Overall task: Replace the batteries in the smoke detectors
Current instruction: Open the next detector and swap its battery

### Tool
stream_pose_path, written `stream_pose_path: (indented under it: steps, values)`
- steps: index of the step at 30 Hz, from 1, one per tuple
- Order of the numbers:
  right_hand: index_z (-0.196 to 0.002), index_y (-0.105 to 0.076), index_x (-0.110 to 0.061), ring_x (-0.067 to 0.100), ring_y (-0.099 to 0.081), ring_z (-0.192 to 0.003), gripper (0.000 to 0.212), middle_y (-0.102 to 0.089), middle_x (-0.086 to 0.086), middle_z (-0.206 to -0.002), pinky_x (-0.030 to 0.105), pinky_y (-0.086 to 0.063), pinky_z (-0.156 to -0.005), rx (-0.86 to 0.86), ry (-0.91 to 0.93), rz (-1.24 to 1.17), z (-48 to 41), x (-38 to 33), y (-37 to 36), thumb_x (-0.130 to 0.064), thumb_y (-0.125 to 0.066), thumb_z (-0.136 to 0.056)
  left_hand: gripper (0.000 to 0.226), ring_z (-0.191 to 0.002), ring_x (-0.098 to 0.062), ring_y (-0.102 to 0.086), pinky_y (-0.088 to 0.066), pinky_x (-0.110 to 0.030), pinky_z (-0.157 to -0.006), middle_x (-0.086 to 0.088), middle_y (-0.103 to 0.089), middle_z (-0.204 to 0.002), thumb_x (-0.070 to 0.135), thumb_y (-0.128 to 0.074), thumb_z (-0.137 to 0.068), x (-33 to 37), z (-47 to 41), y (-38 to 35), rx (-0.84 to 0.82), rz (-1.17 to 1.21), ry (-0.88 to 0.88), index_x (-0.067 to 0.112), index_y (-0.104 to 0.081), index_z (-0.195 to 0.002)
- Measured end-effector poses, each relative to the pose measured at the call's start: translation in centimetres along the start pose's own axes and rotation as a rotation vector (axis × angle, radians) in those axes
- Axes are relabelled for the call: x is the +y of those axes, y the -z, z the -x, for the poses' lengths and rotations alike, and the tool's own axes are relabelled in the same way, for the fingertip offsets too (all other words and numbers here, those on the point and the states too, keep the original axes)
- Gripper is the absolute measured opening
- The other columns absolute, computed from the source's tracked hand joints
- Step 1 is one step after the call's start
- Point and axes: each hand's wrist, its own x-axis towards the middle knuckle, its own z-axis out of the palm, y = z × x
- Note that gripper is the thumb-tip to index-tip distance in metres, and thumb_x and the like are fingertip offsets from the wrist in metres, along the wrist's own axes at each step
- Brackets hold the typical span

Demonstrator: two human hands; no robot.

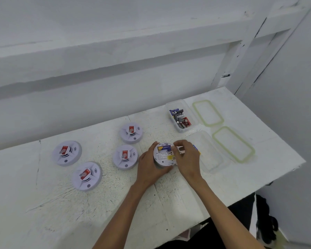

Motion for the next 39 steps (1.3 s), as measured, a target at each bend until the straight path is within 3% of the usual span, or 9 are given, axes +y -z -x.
stream_pose_path:
  steps: [1,4,6,12,15,19,29,36,39]
  values:
    - [-0.105,-0.067,-0.019,0.005,-0.064,-0.088,0.011,-0.069,-0.007,-0.097,0.006,-0.046,-0.067,0.028,0.006,-0.022,-0.1,-0.2,0.4,-0.021,-0.066,-0.095,0.081,-0.113,0.026,-0.046,-0.034,-0.003,-0.103,0.051,-0.047,-0.122,0.069,-0.079,-0.065,0.0,0.0,-0.1,0.011,-0.013,0.006,0.055,-0.038,-0.134]
    - [-0.102,-0.067,-0.016,-0.003,-0.066,-0.081,0.009,-0.069,-0.022,-0.081,0.005,-0.047,-0.067,0.115,-0.001,-0.124,-0.5,-0.6,2.2,-0.015,-0.068,-0.093,0.1,-0.131,0.006,-0.049,-0.041,-0.037,-0.116,0.024,-0.054,-0.143,0.072,-0.081,-0.064,-1.2,0.0,-0.6,0.019,-0.037,0.026,0.037,-0.039,-0.149]
    - [-0.101,-0.066,-0.015,-0.007,-0.066,-0.079,0.008,-0.069,-0.03,-0.076,0.005,-0.048,-0.068,0.166,-0.027,-0.193,-0.8,-0.3,3.6,-0.012,-0.067,-0.094,0.104,-0.135,0.0,-0.048,-0.041,-0.046,-0.116,0.019,-0.053,-0.146,0.074,-0.079,-0.065,-1.5,0.1,-0.6,0.012,-0.034,0.02,0.032,-0.039,-0.151]
    - [-0.098,-0.07,-0.014,0.003,-0.068,-0.078,0.01,-0.072,-0.012,-0.086,0.007,-0.048,-0.067,0.277,-0.19,-0.129,-1.9,2.9,6.3,-0.012,-0.067,-0.089,0.102,-0.134,-0.002,-0.051,-0.043,-0.048,-0.113,0.019,-0.055,-0.145,0.076,-0.078,-0.066,-1.8,0.0,-0.6,0.005,-0.036,0.016,0.03,-0.041,-0.15]
    - [-0.097,-0.07,-0.014,0.002,-0.068,-0.077,0.01,-0.072,-0.008,-0.089,0.019,-0.053,-0.073,0.218,-0.216,-0.05,-2.1,4.3,6.5,-0.011,-0.067,-0.088,0.103,-0.134,-0.002,-0.05,-0.043,-0.049,-0.114,0.02,-0.054,-0.145,0.077,-0.078,-0.066,-2.1,-0.1,-0.7,0.007,-0.039,0.02,0.032,-0.04,-0.151]
    - [-0.091,-0.07,-0.012,0.01,-0.068,-0.077,0.01,-0.072,-0.001,-0.088,0.008,-0.046,-0.06,0.109,-0.23,0.053,-2.3,5.2,6.3,-0.004,-0.066,-0.087,0.103,-0.135,-0.001,-0.05,-0.043,-0.048,-0.114,0.02,-0.053,-0.146,0.076,-0.079,-0.066,-2.2,0.0,-0.7,0.009,-0.028,0.009,0.031,-0.04,-0.151]
    - [-0.098,-0.073,-0.016,0.019,-0.063,-0.082,0.017,-0.073,0.003,-0.102,0.027,-0.043,-0.065,-0.045,-0.284,0.297,-3.5,6.4,5.8,-0.008,-0.061,-0.089,0.102,-0.135,0.001,-0.048,-0.042,-0.048,-0.115,0.025,-0.051,-0.144,0.074,-0.079,-0.066,-1.7,0.2,-0.6,-0.004,-0.031,0.019,0.034,-0.039,-0.151]
    - [-0.103,-0.069,-0.02,0.018,-0.053,-0.103,0.018,-0.066,-0.004,-0.11,0.03,-0.047,-0.08,0.13,0.072,0.273,-2.2,3.0,5.0,-0.011,-0.056,-0.094,0.101,-0.135,0.0,-0.049,-0.041,-0.048,-0.115,0.02,-0.053,-0.146,0.074,-0.078,-0.068,-1.3,0.3,-0.5,-0.003,-0.028,0.03,0.031,-0.041,-0.151]
    - [-0.103,-0.069,-0.02,0.012,-0.055,-0.098,0.016,-0.066,-0.007,-0.105,0.029,-0.049,-0.081,0.049,0.203,0.225,-1.8,1.4,3.5,-0.011,-0.059,-0.094,0.1,-0.135,-0.001,-0.049,-0.042,-0.048,-0.114,0.019,-0.053,-0.147,0.076,-0.077,-0.066,-1.2,0.2,-0.5,0.017,-0.039,0.024,0.035,-0.041,-0.15]
